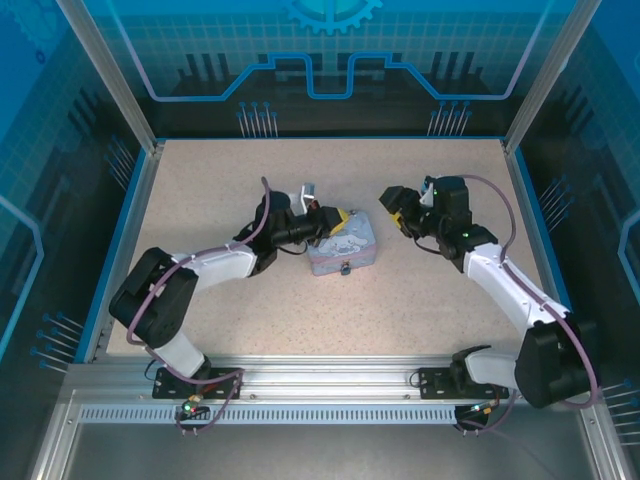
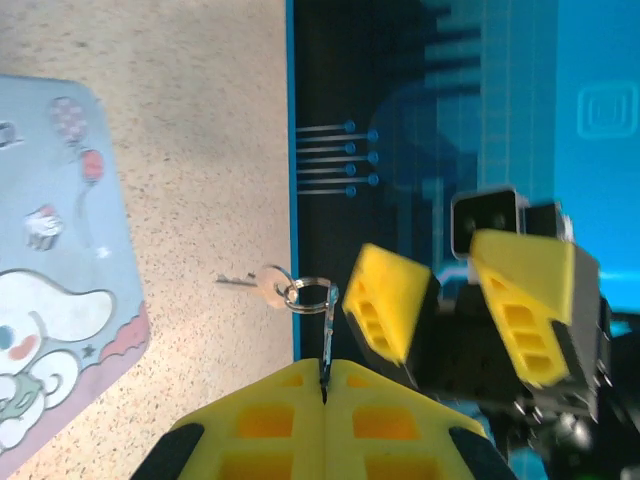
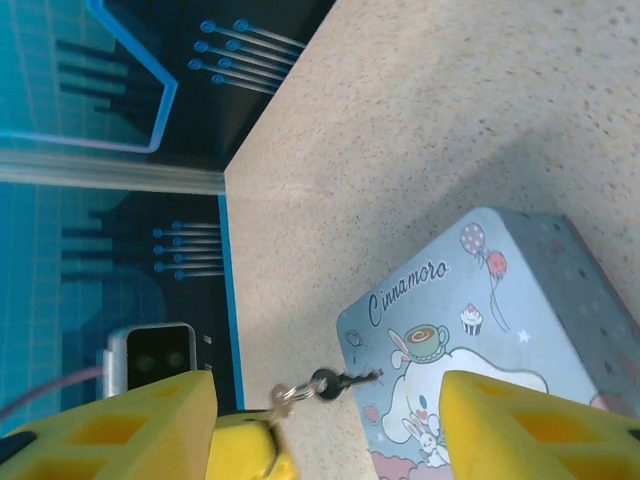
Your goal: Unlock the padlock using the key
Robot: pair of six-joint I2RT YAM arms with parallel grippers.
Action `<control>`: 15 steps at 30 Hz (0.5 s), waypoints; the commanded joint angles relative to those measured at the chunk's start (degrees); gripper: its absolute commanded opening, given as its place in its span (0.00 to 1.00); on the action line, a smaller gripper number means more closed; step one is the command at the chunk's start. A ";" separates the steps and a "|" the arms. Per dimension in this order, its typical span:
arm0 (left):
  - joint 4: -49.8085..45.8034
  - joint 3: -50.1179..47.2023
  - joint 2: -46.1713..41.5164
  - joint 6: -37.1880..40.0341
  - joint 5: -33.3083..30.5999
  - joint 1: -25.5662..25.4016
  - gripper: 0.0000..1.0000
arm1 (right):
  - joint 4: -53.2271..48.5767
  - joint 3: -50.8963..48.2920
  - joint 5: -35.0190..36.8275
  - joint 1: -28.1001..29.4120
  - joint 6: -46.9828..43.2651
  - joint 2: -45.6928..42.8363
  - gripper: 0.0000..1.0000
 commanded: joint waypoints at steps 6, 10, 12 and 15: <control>-20.86 9.97 -1.92 18.43 14.64 1.55 0.00 | 9.32 1.60 -18.48 -2.21 -17.19 2.66 0.56; -19.88 10.70 -0.45 18.54 17.00 1.83 0.00 | 11.20 1.77 -22.08 -2.27 -18.10 3.81 0.53; -18.81 10.88 0.24 18.34 17.86 1.83 0.00 | 11.67 1.95 -23.91 -2.32 -18.35 4.93 0.52; -18.15 11.48 1.21 18.20 19.24 1.85 0.00 | 12.07 1.58 -24.82 -2.33 -18.67 6.45 0.49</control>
